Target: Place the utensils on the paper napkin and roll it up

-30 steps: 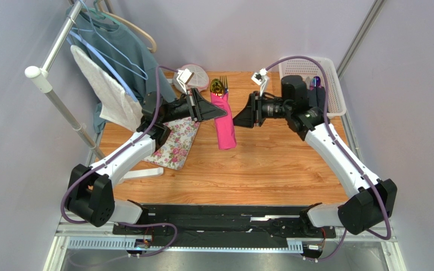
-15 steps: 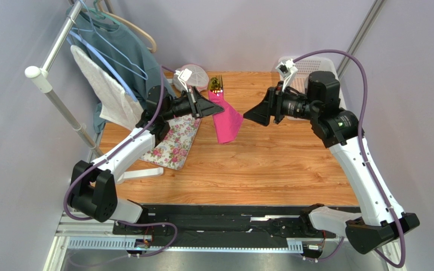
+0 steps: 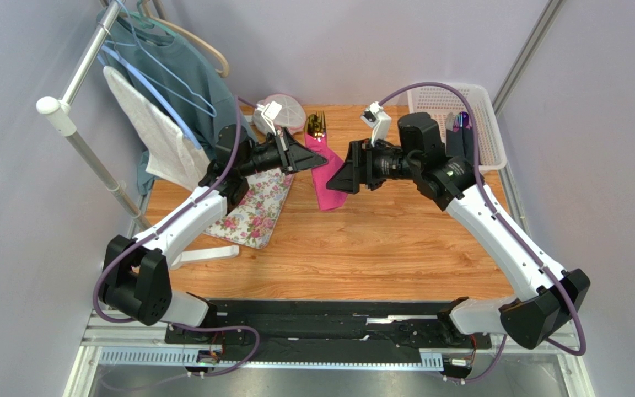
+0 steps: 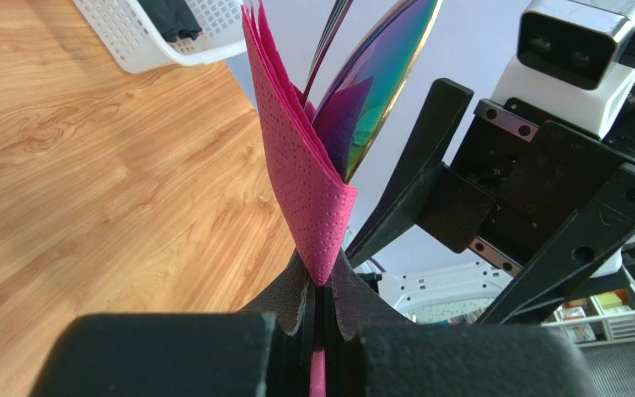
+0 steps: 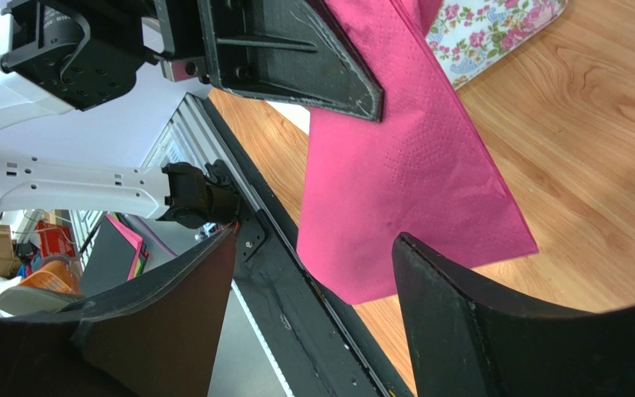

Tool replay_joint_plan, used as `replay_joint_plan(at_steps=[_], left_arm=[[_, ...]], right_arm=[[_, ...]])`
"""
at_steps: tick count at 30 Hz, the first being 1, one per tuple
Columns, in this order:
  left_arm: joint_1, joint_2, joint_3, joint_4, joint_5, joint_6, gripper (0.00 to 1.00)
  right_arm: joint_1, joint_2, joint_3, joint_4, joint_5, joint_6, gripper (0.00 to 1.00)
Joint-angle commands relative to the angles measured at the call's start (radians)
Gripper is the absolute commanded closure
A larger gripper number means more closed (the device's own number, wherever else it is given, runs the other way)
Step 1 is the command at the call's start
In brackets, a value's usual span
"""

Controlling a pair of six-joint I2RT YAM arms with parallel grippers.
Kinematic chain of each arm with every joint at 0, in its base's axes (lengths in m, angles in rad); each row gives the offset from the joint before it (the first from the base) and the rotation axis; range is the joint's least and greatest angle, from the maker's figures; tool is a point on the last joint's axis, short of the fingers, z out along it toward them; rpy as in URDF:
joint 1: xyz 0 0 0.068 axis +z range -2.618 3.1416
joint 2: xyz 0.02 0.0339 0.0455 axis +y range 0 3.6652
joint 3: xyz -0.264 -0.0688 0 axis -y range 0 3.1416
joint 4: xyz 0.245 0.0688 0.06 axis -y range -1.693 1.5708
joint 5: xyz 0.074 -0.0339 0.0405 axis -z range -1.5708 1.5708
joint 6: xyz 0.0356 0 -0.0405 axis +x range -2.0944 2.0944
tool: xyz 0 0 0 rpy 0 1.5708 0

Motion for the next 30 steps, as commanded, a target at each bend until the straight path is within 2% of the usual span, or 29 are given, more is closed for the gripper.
replay_joint_plan(at_steps=[1,18,20,24,30], left_arm=[[-0.007,-0.040,0.038,0.050,0.002,-0.013,1.00],[-0.015,-0.049,0.024,0.110,0.027,-0.067,1.00],[-0.015,-0.051,0.023,0.113,0.030,-0.067,1.00],[-0.018,-0.052,0.018,0.126,0.033,-0.073,1.00],[-0.019,-0.057,0.009,0.155,0.040,-0.093,1.00]], right_arm=[[0.019,0.009,-0.002,0.110,0.021,0.023,0.26],[0.033,0.058,-0.018,0.133,0.021,-0.010,0.23],[0.033,0.055,-0.028,0.151,0.001,-0.006,0.24],[0.033,0.049,-0.056,0.197,-0.074,0.005,0.36],[0.030,0.053,-0.067,0.225,-0.124,0.014,0.40]])
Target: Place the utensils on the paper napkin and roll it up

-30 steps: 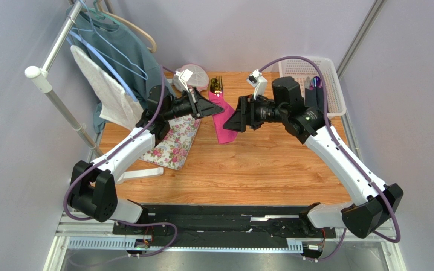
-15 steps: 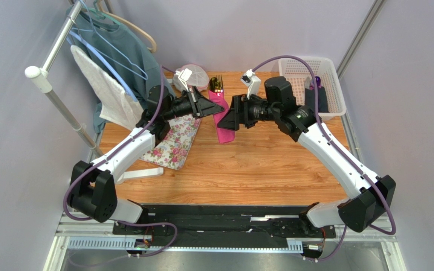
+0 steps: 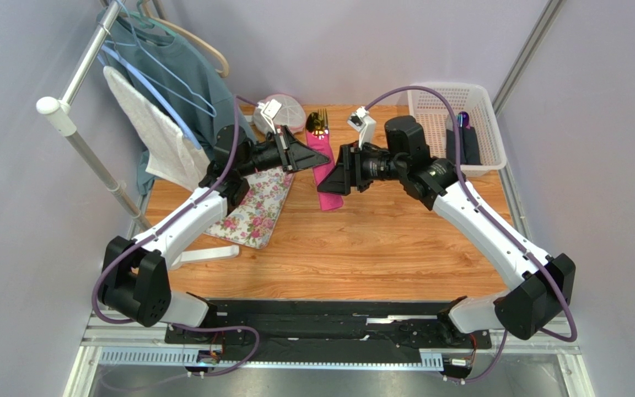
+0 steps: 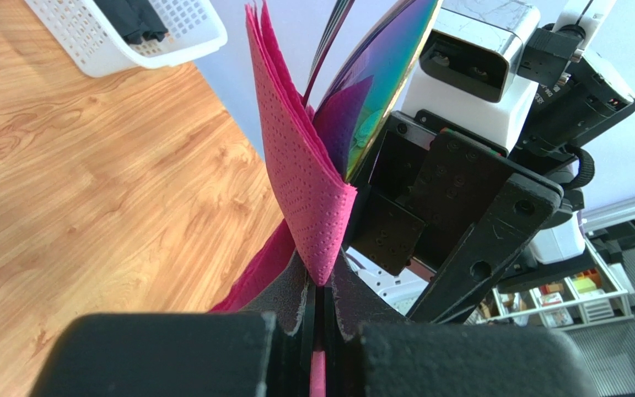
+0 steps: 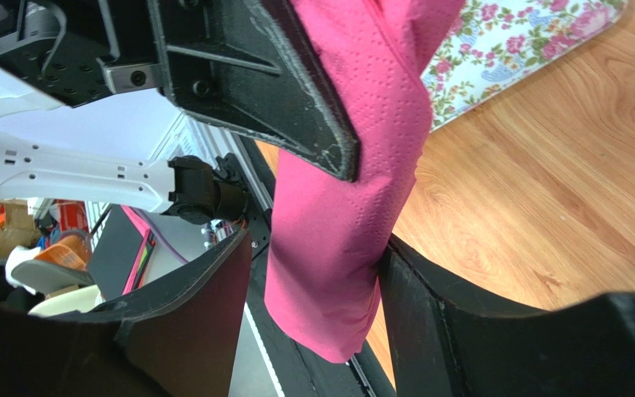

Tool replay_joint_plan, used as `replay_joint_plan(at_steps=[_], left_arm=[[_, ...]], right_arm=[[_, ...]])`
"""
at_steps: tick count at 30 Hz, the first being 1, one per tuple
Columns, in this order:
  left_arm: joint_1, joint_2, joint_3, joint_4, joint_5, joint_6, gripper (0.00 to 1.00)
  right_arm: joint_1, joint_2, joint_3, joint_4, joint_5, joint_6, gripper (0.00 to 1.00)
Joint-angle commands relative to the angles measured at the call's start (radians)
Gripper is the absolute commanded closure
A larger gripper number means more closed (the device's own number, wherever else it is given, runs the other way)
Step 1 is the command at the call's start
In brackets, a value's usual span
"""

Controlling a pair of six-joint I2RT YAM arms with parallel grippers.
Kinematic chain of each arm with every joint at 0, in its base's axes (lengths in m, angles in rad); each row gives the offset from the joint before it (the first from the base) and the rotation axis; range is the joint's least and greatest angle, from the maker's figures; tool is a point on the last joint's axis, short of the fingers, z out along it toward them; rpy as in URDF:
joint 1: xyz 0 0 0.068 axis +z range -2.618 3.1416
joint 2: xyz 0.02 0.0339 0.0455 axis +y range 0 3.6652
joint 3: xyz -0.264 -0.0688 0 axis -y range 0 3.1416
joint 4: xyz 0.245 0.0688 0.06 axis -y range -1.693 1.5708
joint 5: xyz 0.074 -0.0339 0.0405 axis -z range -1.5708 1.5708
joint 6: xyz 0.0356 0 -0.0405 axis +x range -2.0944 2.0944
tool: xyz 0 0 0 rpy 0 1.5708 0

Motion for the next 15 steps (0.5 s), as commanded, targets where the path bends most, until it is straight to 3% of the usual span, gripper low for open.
replay_joint_plan(at_steps=[1,15], left_arm=[[-0.006,-0.052,0.008,0.097,0.021,-0.032,1.00],[-0.009,-0.064,-0.022,0.179,0.047,-0.084,1.00]], right_arm=[[0.000,-0.006,-0.001,0.082,-0.072,0.004,0.40],[-0.045,-0.013,-0.047,0.219,-0.233,0.108,0.47]])
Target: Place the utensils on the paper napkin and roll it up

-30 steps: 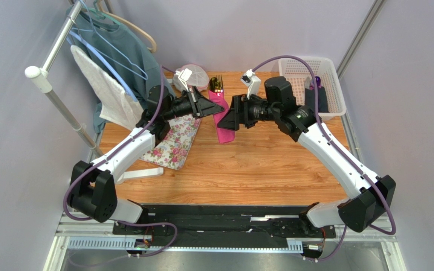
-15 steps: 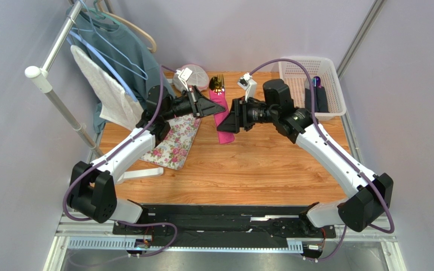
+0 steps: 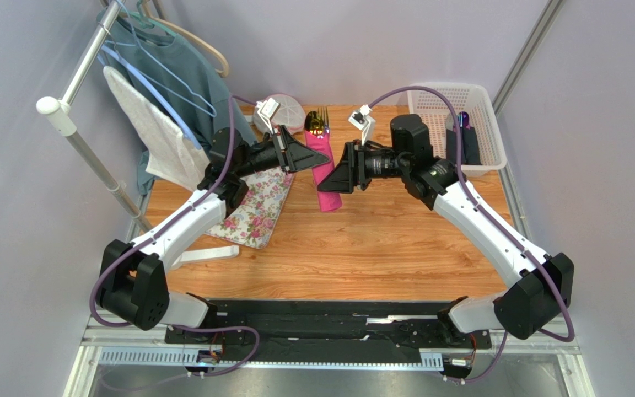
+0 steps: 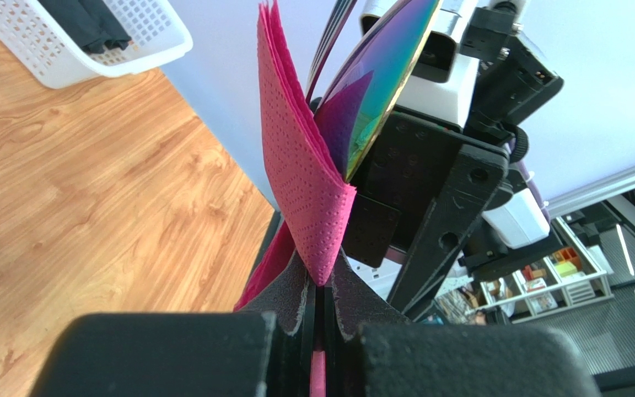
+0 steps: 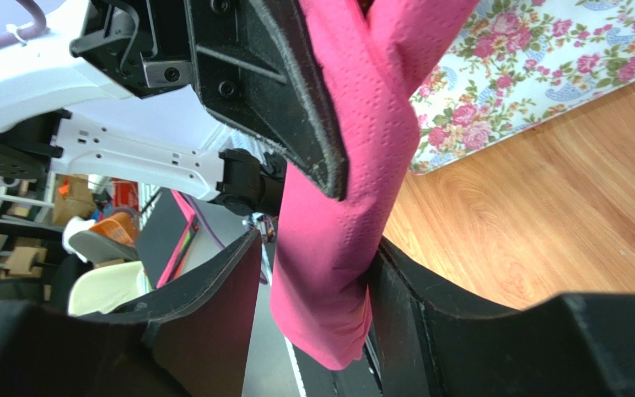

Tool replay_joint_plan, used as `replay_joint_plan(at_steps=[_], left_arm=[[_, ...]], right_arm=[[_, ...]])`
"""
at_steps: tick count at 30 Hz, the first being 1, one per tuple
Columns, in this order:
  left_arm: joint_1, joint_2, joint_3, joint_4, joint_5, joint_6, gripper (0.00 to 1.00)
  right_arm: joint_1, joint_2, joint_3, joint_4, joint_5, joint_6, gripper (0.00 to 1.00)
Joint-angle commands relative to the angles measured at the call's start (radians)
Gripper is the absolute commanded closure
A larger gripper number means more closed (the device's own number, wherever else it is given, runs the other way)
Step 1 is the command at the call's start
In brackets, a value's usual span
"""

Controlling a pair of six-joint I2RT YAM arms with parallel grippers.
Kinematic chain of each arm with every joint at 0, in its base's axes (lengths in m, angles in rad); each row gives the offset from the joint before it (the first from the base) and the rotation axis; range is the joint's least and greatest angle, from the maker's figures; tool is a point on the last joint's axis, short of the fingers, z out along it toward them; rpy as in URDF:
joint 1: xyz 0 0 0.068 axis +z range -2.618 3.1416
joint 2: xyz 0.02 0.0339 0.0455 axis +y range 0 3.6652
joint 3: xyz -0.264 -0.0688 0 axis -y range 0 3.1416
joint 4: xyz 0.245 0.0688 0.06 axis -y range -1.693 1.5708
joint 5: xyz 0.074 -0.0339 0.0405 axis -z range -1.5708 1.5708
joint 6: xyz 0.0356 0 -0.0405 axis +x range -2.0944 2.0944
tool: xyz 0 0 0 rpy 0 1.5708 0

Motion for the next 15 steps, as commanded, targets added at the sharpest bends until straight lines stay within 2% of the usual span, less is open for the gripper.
replay_joint_plan(at_steps=[1,7,15], left_arm=[[-0.011,-0.048,-0.006,0.091,0.017,-0.024,1.00],[-0.016,-0.048,-0.017,0.103,0.017,-0.030,1.00],[-0.019,-0.045,-0.009,0.114,0.017,-0.038,1.00]], right_arm=[[-0.019,-0.014,-0.021,0.112,-0.071,0.057,0.47],[-0.023,-0.015,-0.024,0.160,-0.105,0.100,0.50],[-0.025,-0.020,-0.038,0.209,-0.143,0.140,0.65]])
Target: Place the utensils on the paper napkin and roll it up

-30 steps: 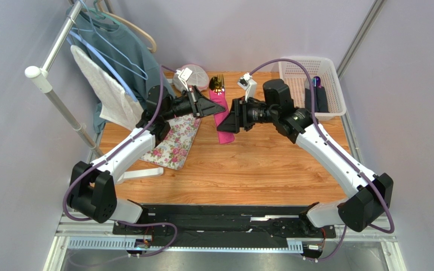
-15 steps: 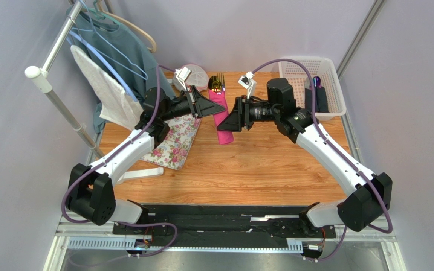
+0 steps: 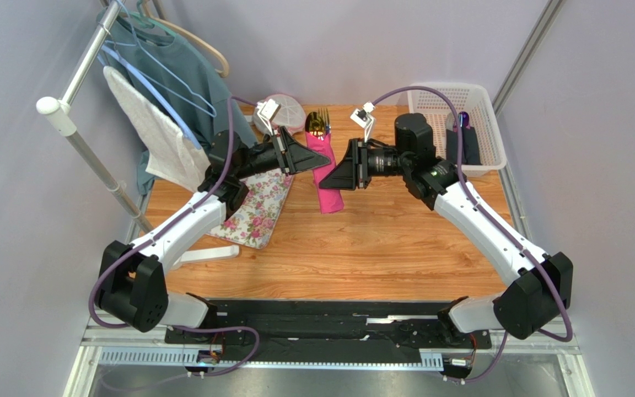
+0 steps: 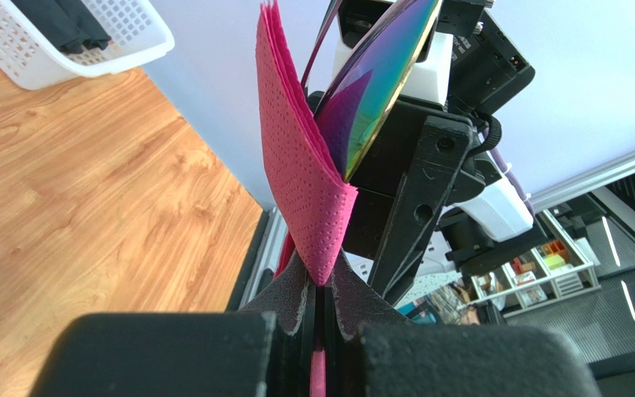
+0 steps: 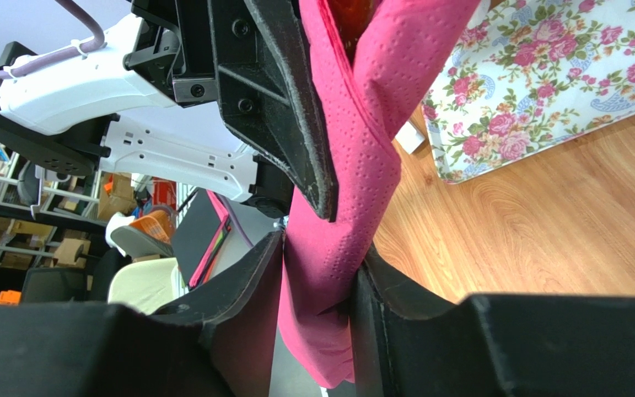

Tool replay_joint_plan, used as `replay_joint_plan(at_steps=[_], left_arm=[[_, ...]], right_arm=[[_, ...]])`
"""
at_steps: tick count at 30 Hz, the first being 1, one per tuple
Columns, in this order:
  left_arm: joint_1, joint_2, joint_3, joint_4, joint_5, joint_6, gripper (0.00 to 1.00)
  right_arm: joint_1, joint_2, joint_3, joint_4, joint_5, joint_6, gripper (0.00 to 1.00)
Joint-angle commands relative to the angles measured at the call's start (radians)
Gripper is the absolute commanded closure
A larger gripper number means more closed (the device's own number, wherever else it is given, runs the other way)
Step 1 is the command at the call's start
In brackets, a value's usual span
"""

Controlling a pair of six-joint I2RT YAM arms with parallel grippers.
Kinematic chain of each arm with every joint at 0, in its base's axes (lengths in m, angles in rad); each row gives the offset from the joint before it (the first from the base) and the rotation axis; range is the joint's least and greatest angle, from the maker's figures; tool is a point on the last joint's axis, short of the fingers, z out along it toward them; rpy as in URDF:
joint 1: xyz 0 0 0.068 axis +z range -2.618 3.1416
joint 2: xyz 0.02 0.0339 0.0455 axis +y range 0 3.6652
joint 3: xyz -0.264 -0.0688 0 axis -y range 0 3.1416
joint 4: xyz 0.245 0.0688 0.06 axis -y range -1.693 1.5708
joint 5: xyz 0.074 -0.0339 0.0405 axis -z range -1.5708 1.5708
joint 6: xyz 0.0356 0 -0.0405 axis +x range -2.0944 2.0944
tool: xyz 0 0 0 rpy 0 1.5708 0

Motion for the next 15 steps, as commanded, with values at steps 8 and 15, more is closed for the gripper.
replay_joint_plan(at_steps=[8,15], left_arm=[[-0.009,-0.033,0.010,0.078,0.016,-0.007,1.00],[-0.006,-0.051,0.007,0.021,0.014,0.050,0.76]], right_arm=[[0.000,-0.021,-0.018,0.115,-0.053,0.066,0.95],[-0.022,-0.032,0.000,0.089,-0.024,0.043,1.00]])
